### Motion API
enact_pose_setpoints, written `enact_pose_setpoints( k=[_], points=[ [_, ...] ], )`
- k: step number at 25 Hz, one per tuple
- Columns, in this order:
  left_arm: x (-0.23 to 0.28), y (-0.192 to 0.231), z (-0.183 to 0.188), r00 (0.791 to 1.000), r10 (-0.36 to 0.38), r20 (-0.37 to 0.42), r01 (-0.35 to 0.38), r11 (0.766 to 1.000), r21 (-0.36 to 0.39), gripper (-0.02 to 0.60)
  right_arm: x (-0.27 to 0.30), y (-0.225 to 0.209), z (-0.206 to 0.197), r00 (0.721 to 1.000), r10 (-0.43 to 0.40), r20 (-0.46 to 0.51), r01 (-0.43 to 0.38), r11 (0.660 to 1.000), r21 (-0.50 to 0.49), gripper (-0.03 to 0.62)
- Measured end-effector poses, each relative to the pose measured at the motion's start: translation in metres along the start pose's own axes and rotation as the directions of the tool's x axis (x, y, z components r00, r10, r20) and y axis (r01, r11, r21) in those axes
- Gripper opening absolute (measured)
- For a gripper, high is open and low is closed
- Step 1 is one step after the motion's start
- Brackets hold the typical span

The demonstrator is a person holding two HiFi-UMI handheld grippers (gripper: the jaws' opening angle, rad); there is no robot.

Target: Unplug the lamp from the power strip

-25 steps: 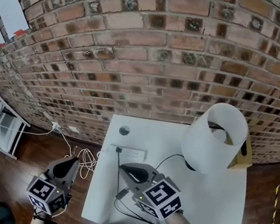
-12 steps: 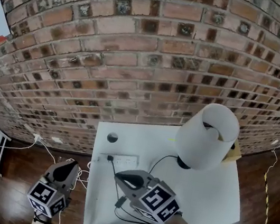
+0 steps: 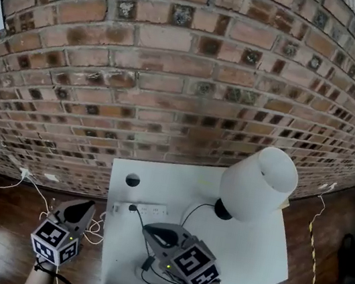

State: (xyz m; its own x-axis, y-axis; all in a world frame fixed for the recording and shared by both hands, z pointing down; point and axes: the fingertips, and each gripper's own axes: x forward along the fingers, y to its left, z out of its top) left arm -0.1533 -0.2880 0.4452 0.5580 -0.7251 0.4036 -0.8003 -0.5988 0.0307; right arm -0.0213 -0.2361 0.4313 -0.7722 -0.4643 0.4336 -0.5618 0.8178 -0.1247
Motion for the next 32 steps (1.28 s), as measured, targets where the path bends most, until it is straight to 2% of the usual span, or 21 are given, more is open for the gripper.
enact_pose_setpoints(
  k=[4,16,19,25,28,32],
  points=[
    [0.014,0.005,-0.005,1.0,-0.012,-0.014,0.012,1.0,-0.007,-0.002,0.005,-0.011,0.0,0.999,-0.009,-0.03,0.008,1.0,-0.016,0.002],
    [0.063,-0.004,-0.044,0.994,-0.049,-0.1,0.049,0.999,0.002,-0.002,0.049,-0.033,-0.019,0.99,0.057,-0.127,-0.072,0.991,-0.113,0.003],
    [0.072,-0.005,-0.054,0.991,-0.061,-0.122,0.062,0.998,0.002,-0.002,0.055,-0.044,-0.025,0.989,0.058,-0.134,-0.072,0.992,-0.101,0.005],
    [0.088,-0.003,-0.07,0.985,-0.082,-0.153,0.077,0.996,-0.035,-0.002,0.062,-0.071,-0.053,0.974,0.036,-0.223,-0.064,0.991,-0.118,0.011],
    [0.096,-0.006,-0.081,0.979,-0.085,-0.188,0.082,0.996,-0.025,-0.002,0.073,-0.074,-0.07,0.963,0.054,-0.263,-0.09,0.988,-0.127,0.014],
    [0.107,-0.015,-0.09,0.97,-0.107,-0.216,0.097,0.994,-0.058,-0.002,0.094,-0.081,-0.089,0.957,0.078,-0.279,-0.105,0.991,-0.083,0.014]
  ],
)
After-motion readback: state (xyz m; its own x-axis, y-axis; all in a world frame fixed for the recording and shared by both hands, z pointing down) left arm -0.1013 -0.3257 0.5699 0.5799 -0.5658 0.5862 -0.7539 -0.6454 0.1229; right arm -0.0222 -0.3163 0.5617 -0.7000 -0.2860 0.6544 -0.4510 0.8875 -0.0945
